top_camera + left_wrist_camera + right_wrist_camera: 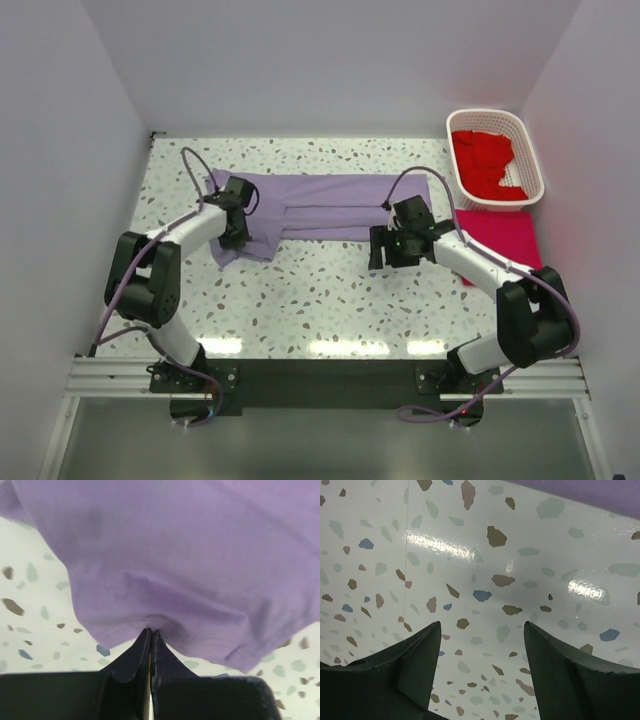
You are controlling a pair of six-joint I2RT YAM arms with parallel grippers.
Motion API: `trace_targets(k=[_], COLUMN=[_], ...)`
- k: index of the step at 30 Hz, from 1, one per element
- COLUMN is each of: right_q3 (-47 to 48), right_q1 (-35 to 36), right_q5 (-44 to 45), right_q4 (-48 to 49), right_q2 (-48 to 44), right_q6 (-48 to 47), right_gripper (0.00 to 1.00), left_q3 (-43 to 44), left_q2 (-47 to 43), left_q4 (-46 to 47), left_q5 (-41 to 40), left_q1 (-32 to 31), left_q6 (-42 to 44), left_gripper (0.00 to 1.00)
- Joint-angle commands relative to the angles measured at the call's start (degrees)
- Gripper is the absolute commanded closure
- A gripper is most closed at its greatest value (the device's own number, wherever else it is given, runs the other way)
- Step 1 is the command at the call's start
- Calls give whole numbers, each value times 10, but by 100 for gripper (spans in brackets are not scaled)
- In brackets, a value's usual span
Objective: Fold and stack the t-shirts
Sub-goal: Fold the tshirt
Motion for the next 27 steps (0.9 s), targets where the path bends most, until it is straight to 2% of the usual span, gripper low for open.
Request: trace_targets(k=[1,5,6,9,13,18,26,27], right_q3=[12,41,48,80,144,203,273,277], right_q1=[2,2,2,3,3,1,-31,-37], right_q5=[1,32,39,62,89,118,148,146], right_q4=[17,10,9,8,17,31,57,58], right_q2=[-4,19,25,51,87,153,233,239], right_q6=[-5,-10,-10,-3,-5,-15,-6,-3], right_gripper=[30,30,30,32,37,43,44,44], left_q3=[118,236,286,358,472,527,515,512], left_q2=[10,60,88,151,222,281,305,305], left_q4=[-22,-34,-35,-42,-36,0,59,64], left_q5=[-48,-85,-98,-114,-102,-95,-70,-69], left_q1=[0,1,1,8,19,28,35,35], left_q6=[21,55,61,80,95,107,119,122], left_gripper=[100,100,100,100,100,100,100,92])
